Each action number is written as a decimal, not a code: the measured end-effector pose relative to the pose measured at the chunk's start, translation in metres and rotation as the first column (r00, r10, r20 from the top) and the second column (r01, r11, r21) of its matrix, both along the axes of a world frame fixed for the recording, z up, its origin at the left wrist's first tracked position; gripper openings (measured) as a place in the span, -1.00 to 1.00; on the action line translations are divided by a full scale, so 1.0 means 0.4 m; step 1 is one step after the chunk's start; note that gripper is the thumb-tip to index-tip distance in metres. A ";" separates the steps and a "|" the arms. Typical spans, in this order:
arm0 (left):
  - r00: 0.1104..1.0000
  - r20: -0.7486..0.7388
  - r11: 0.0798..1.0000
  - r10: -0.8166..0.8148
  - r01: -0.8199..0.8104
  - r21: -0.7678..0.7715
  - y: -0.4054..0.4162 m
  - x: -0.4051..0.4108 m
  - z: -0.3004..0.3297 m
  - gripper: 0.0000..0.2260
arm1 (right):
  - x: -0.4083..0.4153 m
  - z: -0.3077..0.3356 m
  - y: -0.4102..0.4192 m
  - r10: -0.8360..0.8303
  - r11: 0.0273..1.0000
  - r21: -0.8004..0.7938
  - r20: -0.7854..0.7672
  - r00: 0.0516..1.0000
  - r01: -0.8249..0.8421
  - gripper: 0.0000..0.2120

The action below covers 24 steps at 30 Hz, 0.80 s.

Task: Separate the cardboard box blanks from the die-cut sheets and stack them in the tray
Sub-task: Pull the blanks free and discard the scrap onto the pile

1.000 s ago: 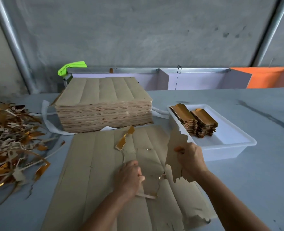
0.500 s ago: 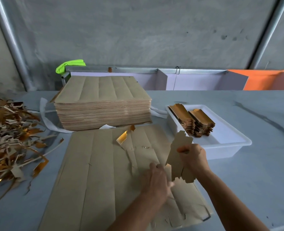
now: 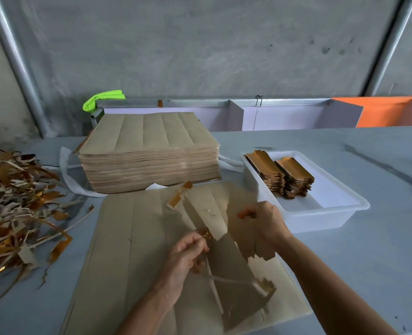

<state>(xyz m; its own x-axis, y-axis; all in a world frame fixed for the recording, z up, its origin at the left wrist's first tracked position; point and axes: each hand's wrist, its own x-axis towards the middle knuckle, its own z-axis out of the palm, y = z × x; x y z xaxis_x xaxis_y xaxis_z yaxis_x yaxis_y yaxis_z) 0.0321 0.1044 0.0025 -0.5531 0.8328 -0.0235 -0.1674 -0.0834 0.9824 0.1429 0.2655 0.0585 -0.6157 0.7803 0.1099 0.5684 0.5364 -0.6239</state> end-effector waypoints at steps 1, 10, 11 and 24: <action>0.999 -0.050 1.000 -0.018 0.017 -0.014 -0.002 0.002 -0.002 -0.81 | -0.020 0.008 -0.009 0.026 1.000 -0.008 -0.004 1.000 -0.026 -0.81; 0.748 -0.632 0.979 -0.203 0.136 -0.153 0.036 0.033 -0.016 -0.82 | -0.158 0.032 -0.056 0.102 0.990 0.067 0.242 0.965 -0.122 -0.67; 0.707 -0.677 0.978 -0.206 0.125 -0.167 0.036 0.032 -0.031 -0.84 | -0.160 0.025 -0.051 0.093 0.992 0.061 0.217 0.972 -0.109 -0.70; 0.997 0.000 0.997 0.074 -0.074 -0.022 0.013 -0.012 -0.090 -0.87 | 0.005 -0.009 0.055 -0.481 0.844 -0.439 -0.362 0.798 0.309 -0.67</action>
<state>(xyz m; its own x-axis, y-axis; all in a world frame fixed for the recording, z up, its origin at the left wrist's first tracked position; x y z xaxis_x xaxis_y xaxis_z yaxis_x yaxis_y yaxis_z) 0.0272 0.1096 -0.0335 -0.6129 0.7891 -0.0418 -0.1621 -0.0738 0.9840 0.1451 0.2874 0.0548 -0.1934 0.9807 -0.0287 0.2974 0.0307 -0.9543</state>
